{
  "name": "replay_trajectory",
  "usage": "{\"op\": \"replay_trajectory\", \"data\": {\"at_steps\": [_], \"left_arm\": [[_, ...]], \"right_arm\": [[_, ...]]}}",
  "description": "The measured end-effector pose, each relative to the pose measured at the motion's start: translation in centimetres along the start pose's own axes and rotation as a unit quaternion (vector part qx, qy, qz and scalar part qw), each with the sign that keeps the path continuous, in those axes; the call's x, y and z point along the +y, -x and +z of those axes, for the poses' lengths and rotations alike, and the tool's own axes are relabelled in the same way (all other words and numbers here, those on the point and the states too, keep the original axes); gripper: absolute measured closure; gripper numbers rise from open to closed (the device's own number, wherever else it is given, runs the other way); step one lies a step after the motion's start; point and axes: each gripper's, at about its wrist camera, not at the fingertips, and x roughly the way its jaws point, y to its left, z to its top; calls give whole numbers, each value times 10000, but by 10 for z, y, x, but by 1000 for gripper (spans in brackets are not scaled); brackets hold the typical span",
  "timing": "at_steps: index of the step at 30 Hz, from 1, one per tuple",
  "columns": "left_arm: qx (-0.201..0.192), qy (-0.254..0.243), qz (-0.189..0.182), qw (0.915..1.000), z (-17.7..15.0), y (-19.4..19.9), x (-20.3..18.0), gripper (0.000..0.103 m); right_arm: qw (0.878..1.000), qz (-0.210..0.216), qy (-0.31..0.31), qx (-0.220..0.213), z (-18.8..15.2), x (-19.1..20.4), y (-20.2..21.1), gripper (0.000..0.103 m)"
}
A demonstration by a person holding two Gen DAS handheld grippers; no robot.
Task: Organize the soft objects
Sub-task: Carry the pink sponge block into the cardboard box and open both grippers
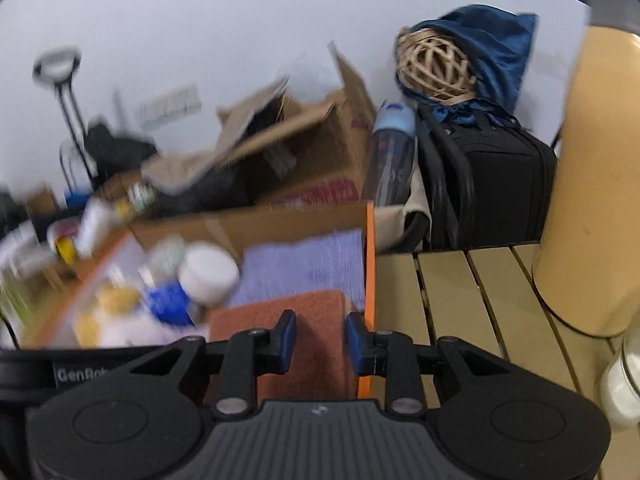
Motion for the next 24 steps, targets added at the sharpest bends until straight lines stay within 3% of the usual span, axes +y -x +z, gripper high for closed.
{"op": "replay_trajectory", "data": {"at_steps": [2,8,13,17,24], "left_arm": [[60,-14,11,10000,1,-3,0,73],[4,-205,131,9997,5,9,-3,59],[-531,-557,232,9968,10,79,-18,58],[-924,-930,551,9898,8,153,-29,56],[-1372,-1031,885,9812,-16,253,-32,55]], "right_arm": [[9985,-299,463,36,-4,15,-7,77],[9970,-338,478,497,8,16,-7,79],[9981,-283,424,334,14,21,27,76],[9988,-255,428,-35,28,30,83,76],[9988,-31,313,-370,32,40,178,76]]}}
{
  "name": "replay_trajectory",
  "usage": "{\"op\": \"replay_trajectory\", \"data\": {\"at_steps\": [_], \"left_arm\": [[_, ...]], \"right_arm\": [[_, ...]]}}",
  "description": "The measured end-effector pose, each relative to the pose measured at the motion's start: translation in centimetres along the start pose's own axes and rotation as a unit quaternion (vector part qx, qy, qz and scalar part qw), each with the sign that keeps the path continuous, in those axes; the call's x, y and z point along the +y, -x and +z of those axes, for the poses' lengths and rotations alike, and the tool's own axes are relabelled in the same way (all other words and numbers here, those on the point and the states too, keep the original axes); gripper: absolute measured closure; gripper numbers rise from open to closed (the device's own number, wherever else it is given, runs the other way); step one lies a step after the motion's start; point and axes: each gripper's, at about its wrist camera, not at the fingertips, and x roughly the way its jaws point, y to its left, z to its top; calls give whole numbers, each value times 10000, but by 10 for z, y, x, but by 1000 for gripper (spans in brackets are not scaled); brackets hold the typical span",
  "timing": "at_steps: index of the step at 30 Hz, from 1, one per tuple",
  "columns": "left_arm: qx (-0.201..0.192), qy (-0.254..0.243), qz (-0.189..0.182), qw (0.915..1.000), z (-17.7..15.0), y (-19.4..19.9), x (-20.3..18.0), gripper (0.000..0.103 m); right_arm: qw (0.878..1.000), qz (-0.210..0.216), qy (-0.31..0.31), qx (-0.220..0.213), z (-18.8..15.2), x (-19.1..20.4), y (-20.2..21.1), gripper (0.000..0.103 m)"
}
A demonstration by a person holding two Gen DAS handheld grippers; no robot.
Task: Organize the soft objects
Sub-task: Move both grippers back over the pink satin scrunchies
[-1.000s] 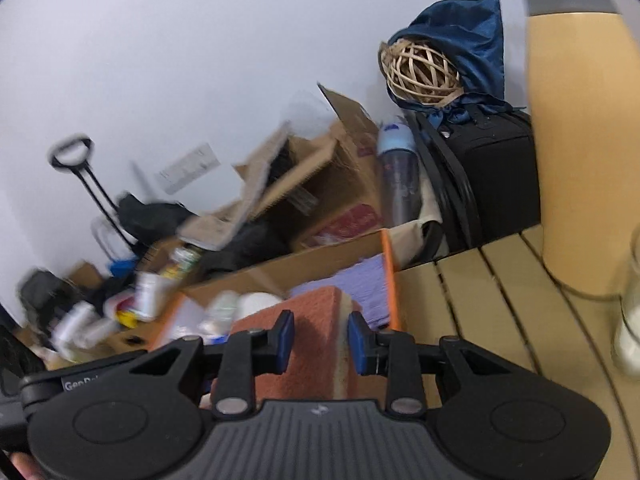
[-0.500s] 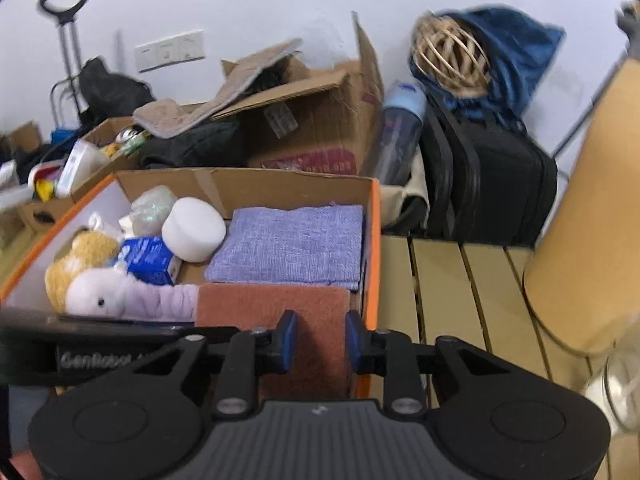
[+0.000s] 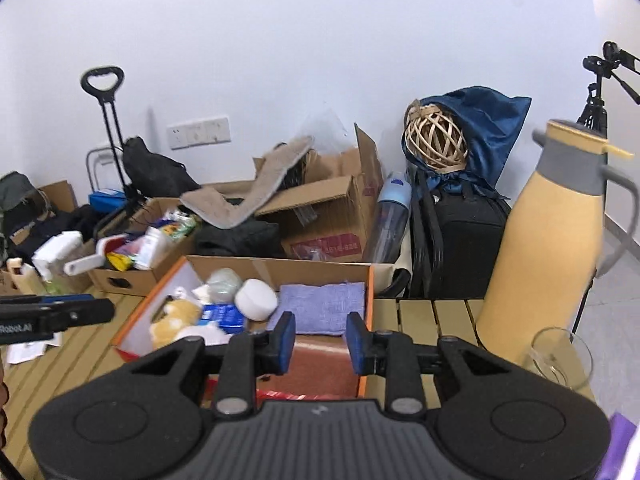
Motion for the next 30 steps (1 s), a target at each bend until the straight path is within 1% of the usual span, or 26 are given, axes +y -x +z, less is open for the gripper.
{"op": "replay_trajectory", "data": {"at_steps": [1,2,4,6,8,9,10,11,12,13,14,15,16,17,18,19,21,23,24,26,28,30], "left_arm": [[-36,-27,-5,10000,-5,12,-1,54],[-66,-77,6,9999,-11,22,-2,54],[-187,-240,141,9994,-31,46,-5,53],[-372,-393,275,9982,-57,70,-9,53],[-698,-448,489,9954,-93,102,-10,48],[-821,-486,553,9939,-110,115,-10,45],[-950,-531,601,9922,-131,131,-11,39],[-1031,-546,627,9912,-152,147,-11,36],[-1078,-558,687,9902,-176,164,-13,31],[-1111,-612,722,9893,-194,177,-15,27],[-1144,-672,763,9882,-213,192,-16,26],[-1185,-769,824,9865,-232,206,-18,22],[-1240,-848,904,9845,-250,221,-20,17],[-1278,-852,977,9833,-266,235,-22,15],[-1288,-790,967,9838,-278,247,-21,12],[-1250,-726,890,9855,-287,256,-21,10],[-1187,-737,748,9874,-295,268,-23,10],[-1235,-924,759,9851,-296,272,-28,7],[-1290,-962,784,9838,-295,273,-30,5],[-1331,-903,765,9840,-294,270,-32,4],[-1288,-839,706,9856,-294,258,-30,4],[-1195,-800,650,9875,-295,243,-25,4]], "right_arm": [[10000,78,1,-33,-6,5,19,76],[10000,78,1,-33,-6,5,19,76],[9999,82,34,-113,-17,12,40,76],[9997,175,24,-196,-34,17,59,75],[9990,260,-11,-360,-59,22,82,74],[9984,309,18,-478,-75,25,95,71],[9975,368,55,-604,-94,28,110,68],[9966,418,53,-701,-111,31,123,65],[9959,449,33,-778,-129,34,136,63],[9954,481,38,-827,-149,38,149,62],[9947,529,46,-882,-172,43,165,58],[9938,609,-5,-931,-211,51,191,52],[9938,609,-5,-931,-211,51,191,49],[9935,654,-18,-936,-228,55,203,46],[9932,695,-21,-939,-244,59,215,44],[9927,732,-97,-951,-263,64,229,41],[9917,844,-149,-964,-287,69,248,31],[9911,904,-162,-959,-304,76,262,30],[9914,925,-45,-921,-308,81,266,30],[9913,910,121,-945,-313,88,269,30],[9907,896,79,-1025,-312,89,263,30],[9916,841,3,-988,-313,87,256,30]]}}
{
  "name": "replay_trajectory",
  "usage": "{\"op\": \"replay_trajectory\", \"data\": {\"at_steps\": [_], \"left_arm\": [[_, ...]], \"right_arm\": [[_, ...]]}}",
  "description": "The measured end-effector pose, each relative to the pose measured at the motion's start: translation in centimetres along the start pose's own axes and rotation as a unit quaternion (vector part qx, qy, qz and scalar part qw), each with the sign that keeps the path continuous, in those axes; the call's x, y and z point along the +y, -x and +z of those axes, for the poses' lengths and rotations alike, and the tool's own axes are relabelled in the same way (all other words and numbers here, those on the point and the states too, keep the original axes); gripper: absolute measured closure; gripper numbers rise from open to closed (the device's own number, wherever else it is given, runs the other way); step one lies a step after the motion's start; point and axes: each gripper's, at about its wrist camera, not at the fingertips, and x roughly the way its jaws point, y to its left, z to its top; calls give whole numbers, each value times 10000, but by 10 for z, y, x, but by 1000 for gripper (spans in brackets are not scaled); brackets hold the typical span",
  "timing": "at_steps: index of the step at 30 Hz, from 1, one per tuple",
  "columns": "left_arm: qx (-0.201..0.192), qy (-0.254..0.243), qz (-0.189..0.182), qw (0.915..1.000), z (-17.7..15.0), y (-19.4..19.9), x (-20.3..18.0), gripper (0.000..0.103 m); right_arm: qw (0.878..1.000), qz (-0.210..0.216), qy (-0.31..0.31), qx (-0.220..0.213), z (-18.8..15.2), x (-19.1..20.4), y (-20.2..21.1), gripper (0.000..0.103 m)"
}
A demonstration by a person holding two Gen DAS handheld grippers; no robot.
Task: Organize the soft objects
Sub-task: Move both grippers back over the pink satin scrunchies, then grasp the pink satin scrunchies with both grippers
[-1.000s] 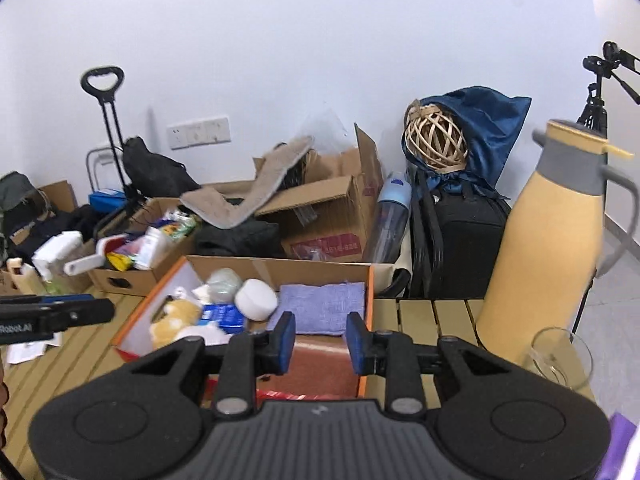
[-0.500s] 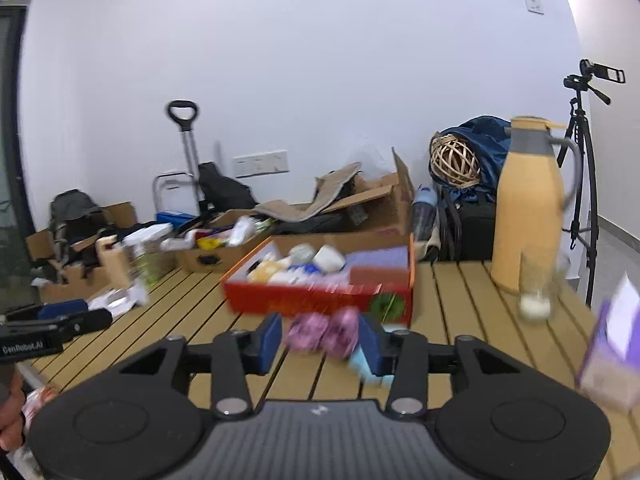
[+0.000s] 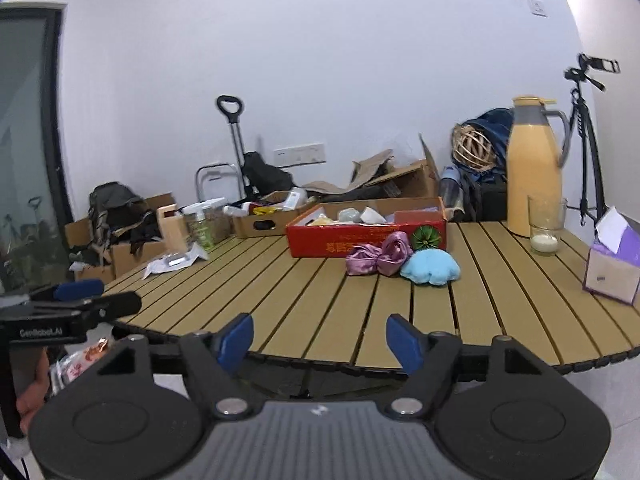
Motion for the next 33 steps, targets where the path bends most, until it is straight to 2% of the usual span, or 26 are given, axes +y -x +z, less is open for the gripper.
{"op": "replay_trajectory", "data": {"at_steps": [4,6,7,8,9,12,14,17,20,22,23,25,26,28,33], "left_arm": [[243,177,-50,9995,-5,-46,13,4],[251,251,-66,9993,-2,-69,17,6],[238,266,-131,9993,1,-81,19,8],[266,270,-183,9991,6,-97,18,10],[306,269,-193,9990,11,-111,18,14],[343,301,-236,9987,33,-167,17,23],[414,403,-358,9977,44,-203,17,25],[713,508,-639,9941,58,-267,13,26],[1050,307,-798,9908,63,-328,2,29],[1333,359,-950,9859,62,-364,-1,40],[1443,420,-1081,9827,60,-377,-1,45],[1648,643,-1342,9750,54,-398,2,77],[1761,765,-1405,9713,51,-404,5,78],[1789,887,-1497,9684,47,-404,8,83],[1760,822,-1554,9686,45,-400,9,86]], "right_arm": [[9994,-190,-234,153,-8,-14,-31,31],[9985,-246,-422,259,-12,-22,-50,34],[9973,-310,-548,370,-10,-31,-72,36],[9973,-310,-548,370,-10,-31,-72,38],[9970,-361,-585,350,-2,-41,-93,39],[9969,-425,-585,301,8,-49,-116,41],[9967,-508,-550,310,24,-59,-145,43],[9971,-519,-459,312,46,-72,-191,46],[9968,-577,-394,386,66,-85,-244,49],[9959,-646,-309,555,76,-94,-285,52],[9955,-691,-203,621,79,-97,-302,56],[9941,-726,-226,772,81,-107,-335,67],[9938,-605,-349,861,79,-114,-345,76],[9945,-329,-511,857,69,-119,-357,78],[9959,-232,-324,814,67,-116,-359,79]]}}
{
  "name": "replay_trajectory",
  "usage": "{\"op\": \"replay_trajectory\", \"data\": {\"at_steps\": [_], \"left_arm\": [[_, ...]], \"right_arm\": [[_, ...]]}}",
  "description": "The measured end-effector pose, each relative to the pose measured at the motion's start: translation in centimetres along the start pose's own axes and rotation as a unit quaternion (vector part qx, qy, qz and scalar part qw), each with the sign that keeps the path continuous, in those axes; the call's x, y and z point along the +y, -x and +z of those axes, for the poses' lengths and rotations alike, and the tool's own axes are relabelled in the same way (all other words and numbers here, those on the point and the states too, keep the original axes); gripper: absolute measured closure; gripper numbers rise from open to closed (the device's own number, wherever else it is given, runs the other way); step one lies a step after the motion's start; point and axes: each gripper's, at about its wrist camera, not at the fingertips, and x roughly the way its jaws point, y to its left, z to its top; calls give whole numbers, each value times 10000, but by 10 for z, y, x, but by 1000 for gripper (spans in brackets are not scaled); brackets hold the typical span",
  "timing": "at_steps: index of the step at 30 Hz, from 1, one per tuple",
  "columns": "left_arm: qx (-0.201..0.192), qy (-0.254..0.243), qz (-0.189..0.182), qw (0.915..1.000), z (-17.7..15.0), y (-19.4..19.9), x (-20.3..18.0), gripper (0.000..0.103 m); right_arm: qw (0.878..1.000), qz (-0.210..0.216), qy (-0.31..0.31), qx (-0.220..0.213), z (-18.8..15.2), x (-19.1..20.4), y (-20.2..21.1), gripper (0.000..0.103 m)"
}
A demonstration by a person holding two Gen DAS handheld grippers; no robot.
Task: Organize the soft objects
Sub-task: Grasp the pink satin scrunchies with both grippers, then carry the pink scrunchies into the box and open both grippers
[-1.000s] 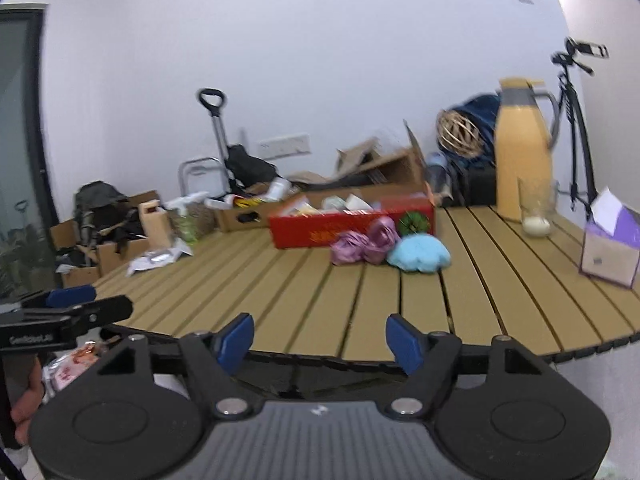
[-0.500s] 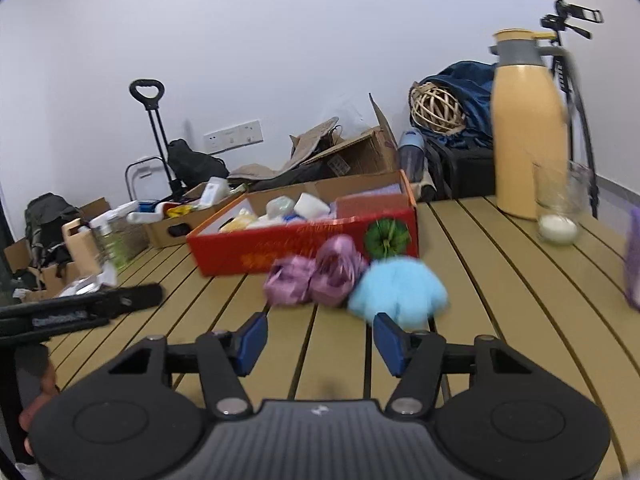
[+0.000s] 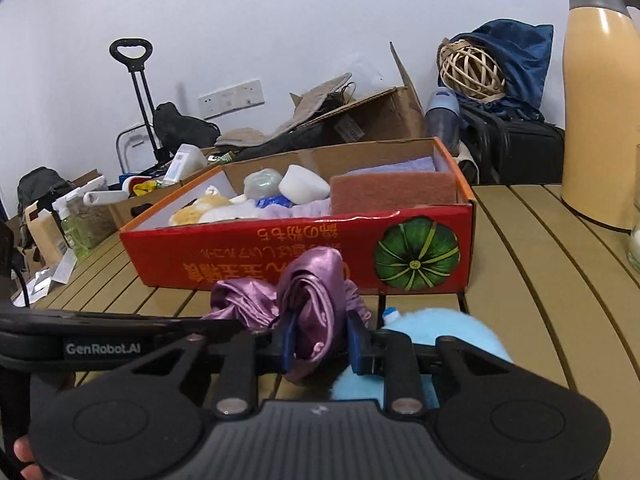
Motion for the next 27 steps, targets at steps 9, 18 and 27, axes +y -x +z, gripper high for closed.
{"op": "replay_trajectory", "data": {"at_steps": [9,18,27], "left_arm": [[-539,-319,114,9980,-7,59,-28,90],[-1001,337,284,9940,-84,174,-53,90],[-886,154,282,9955,-132,213,-80,90]], "right_arm": [[9995,214,-140,-208,-2,5,24,97],[9922,770,329,-923,-38,68,126,97],[9927,833,293,-821,-110,99,197,97]]}}
